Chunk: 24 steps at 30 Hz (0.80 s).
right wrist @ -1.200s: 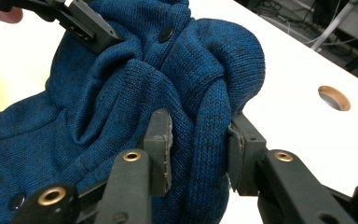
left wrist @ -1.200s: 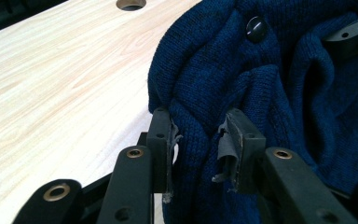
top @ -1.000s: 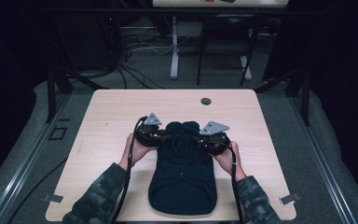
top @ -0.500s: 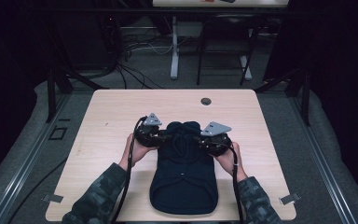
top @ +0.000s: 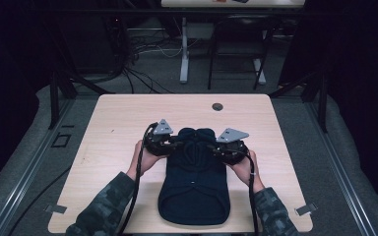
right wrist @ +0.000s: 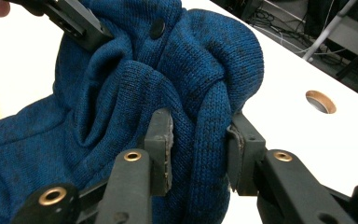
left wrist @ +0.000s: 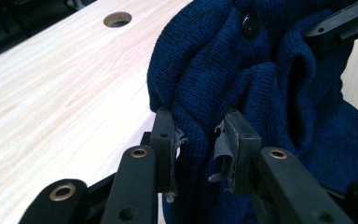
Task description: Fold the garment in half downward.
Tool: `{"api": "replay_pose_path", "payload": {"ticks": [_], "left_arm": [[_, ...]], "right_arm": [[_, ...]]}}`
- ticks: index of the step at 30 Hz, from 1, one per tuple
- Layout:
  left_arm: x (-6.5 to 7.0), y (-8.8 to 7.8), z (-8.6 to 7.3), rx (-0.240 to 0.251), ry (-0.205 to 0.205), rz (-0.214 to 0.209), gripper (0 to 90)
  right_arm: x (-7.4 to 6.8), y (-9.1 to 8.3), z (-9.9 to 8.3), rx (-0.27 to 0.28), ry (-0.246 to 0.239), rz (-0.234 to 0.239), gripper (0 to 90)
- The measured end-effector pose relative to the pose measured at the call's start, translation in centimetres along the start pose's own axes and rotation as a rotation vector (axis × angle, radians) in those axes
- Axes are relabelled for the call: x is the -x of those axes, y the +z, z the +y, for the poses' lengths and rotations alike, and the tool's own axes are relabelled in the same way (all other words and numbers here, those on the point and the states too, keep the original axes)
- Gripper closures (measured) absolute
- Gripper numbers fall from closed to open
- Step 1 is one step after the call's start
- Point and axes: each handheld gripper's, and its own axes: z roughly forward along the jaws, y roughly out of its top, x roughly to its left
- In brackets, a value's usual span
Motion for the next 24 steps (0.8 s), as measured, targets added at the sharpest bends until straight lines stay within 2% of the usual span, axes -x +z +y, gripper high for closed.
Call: {"api": "replay_pose_path", "payload": {"ticks": [4,11,17,19,20,24], "left_arm": [[0.4,0.0,0.3,0.016,0.031,0.018,69.8],[0.9,-0.2,0.7,0.051,0.103,0.035,70.2],[1.6,-0.9,0.7,0.088,0.189,0.068,70.2],[1.7,-1.0,0.6,0.096,0.205,0.067,70.3],[1.7,-1.1,0.5,0.100,0.202,0.067,70.2],[1.4,-1.2,0.3,0.102,0.176,0.053,70.1]], "right_arm": [[0.5,-0.1,-0.3,0.009,0.021,0.016,64.6],[1.5,0.0,-0.5,-0.023,0.068,0.043,58.6],[1.6,0.4,-0.5,-0.055,0.097,0.069,50.1],[1.6,0.5,-0.5,-0.056,0.095,0.069,52.4],[1.6,0.4,-0.5,-0.048,0.084,0.059,58.2],[1.3,0.2,-0.5,-0.019,0.070,0.046,64.7]]}}
